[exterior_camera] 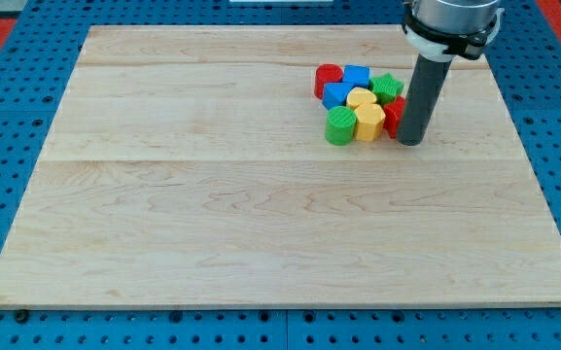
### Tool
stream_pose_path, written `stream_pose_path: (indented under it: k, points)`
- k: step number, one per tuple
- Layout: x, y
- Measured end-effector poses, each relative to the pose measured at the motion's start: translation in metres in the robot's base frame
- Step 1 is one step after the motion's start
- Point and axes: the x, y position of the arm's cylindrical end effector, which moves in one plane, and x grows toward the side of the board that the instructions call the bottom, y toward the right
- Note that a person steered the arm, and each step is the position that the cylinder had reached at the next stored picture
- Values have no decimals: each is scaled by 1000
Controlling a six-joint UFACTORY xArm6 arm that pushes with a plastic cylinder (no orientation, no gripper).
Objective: Move the green star a bit left and up
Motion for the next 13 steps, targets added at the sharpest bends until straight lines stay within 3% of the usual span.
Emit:
stream_pose_path:
  k: [2,4,5,7,9,11,13]
  points:
    - [1,4]
    - [68,36]
    - [74,44]
    - [23,44]
    - [1,58]
    - [-55,58]
    - [-74,41]
